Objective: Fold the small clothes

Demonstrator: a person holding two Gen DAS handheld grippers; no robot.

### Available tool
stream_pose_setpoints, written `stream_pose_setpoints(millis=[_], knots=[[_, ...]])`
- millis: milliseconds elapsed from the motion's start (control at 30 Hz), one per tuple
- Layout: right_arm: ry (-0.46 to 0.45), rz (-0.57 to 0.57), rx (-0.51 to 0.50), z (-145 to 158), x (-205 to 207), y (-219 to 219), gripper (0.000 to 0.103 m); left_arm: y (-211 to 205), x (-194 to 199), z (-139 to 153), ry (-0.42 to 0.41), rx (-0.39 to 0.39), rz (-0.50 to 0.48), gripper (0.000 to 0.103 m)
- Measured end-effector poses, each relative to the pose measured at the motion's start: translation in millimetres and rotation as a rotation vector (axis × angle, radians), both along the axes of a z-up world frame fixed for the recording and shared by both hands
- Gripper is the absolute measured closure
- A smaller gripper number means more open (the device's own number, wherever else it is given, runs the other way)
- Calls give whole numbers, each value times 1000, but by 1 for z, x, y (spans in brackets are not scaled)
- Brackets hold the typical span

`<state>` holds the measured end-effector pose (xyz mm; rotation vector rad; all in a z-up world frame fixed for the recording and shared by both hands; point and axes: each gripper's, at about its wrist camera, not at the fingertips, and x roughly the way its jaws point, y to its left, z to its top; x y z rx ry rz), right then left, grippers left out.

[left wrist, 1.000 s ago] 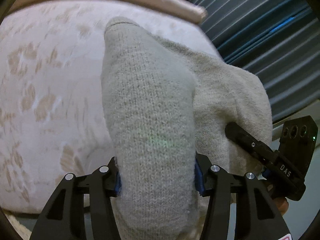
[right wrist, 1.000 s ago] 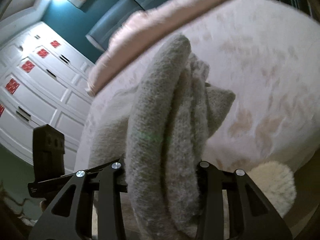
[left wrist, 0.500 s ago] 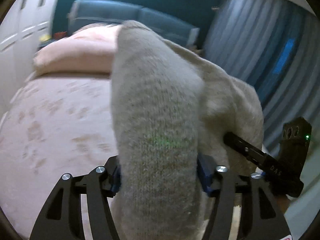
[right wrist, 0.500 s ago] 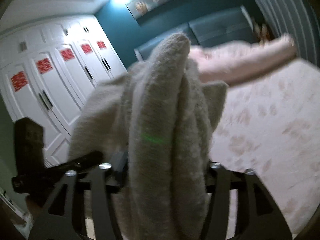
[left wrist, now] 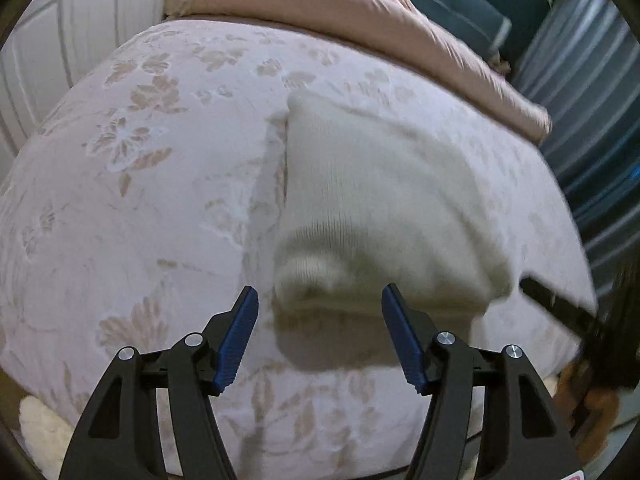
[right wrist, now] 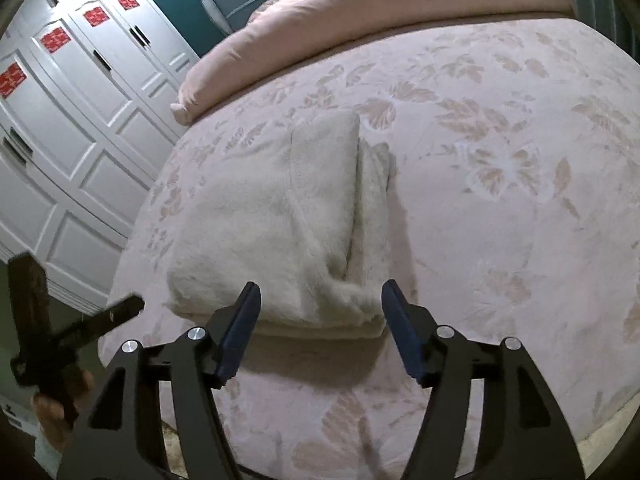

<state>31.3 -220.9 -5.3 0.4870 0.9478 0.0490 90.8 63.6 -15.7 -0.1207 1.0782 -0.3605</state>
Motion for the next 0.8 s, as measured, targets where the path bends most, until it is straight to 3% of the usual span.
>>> stream_pose_setpoints(millis=[167, 200, 233, 267, 300, 333, 367, 433, 500, 567, 600, 633, 667, 800], knots=[[81, -54, 84, -34, 25, 9, 38, -10, 1, -38, 7, 159, -59, 41], [98, -56, 84, -38, 31, 10, 42, -12, 6, -45, 9, 178, -60, 41], [109, -54, 75, -39, 35, 12, 50, -12, 11, -50, -1, 191, -51, 41], [111, -40, 69, -36, 40, 15, 70, -12, 12, -50, -10, 201, -32, 42], [97, -8, 75, -26, 44, 18, 81, -8, 17, -49, -20, 201, -2, 44], [63, 11, 85, -13, 44, 20, 82, -3, 20, -45, -29, 182, 26, 55], [2, 27, 97, 6, 41, 22, 85, 3, 23, -40, -32, 152, 47, 57], [-80, 42, 74, 37, 33, 25, 87, 11, 26, -34, -38, 142, 73, 57], [-95, 48, 37, 41, 24, 25, 87, 16, 27, -40, -32, 178, 76, 56], [-2, 49, -44, 10, 25, 27, 87, 21, 28, -53, 15, 178, 85, 56], [86, 62, -106, -20, 28, 31, 87, 25, 30, -62, 48, 156, 99, 56], [152, 69, -106, -48, 28, 32, 87, 26, 28, -65, 56, 149, 111, 56], [145, 56, -88, -54, 26, 31, 86, 25, 28, -65, 52, 156, 114, 55], [76, 26, -114, -16, 21, 34, 82, 19, 21, -52, 39, 181, 99, 56]])
